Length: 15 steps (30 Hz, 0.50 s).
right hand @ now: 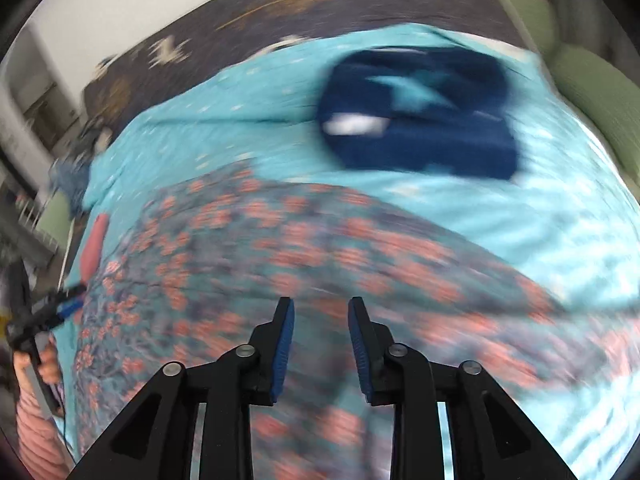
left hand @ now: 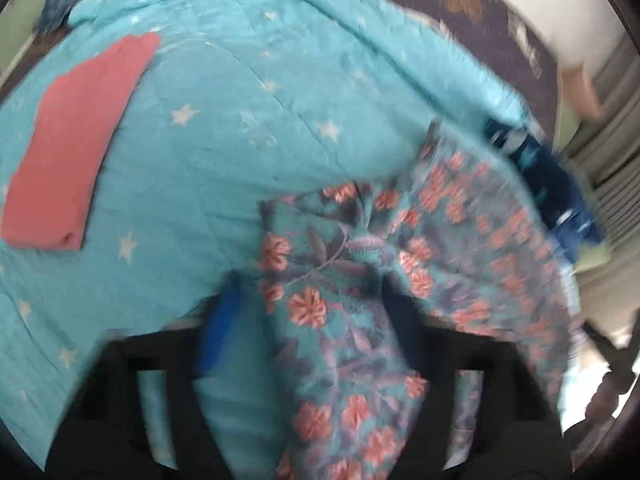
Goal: Fold small clothes
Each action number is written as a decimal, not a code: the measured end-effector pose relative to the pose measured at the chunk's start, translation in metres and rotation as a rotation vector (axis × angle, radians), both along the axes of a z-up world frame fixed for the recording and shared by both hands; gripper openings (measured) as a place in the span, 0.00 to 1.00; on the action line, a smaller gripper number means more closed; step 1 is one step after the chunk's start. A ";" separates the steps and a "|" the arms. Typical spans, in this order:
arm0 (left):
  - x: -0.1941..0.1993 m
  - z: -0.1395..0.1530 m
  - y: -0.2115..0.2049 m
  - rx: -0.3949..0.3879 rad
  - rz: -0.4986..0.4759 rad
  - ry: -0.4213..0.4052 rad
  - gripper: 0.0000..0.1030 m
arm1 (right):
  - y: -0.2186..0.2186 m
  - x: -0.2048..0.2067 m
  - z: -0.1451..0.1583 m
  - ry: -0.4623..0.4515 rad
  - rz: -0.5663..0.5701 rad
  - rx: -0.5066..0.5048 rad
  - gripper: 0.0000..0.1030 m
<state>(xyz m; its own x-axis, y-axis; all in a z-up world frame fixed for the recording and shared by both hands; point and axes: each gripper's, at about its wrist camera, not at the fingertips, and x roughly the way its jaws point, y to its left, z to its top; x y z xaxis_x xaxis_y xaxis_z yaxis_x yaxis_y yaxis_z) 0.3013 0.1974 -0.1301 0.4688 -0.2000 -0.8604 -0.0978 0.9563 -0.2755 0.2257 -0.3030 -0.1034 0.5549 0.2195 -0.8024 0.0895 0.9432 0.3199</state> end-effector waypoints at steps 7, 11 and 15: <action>0.002 0.034 0.007 0.137 0.149 -0.121 0.06 | -0.090 -0.071 0.006 -0.025 -0.198 0.021 0.34; -0.008 0.025 0.018 0.175 0.191 -0.107 0.07 | -0.124 -0.102 0.001 -0.039 -0.283 0.081 0.38; -0.030 0.047 0.022 0.102 0.221 -0.145 0.31 | -0.157 -0.129 -0.018 -0.015 -0.367 0.173 0.38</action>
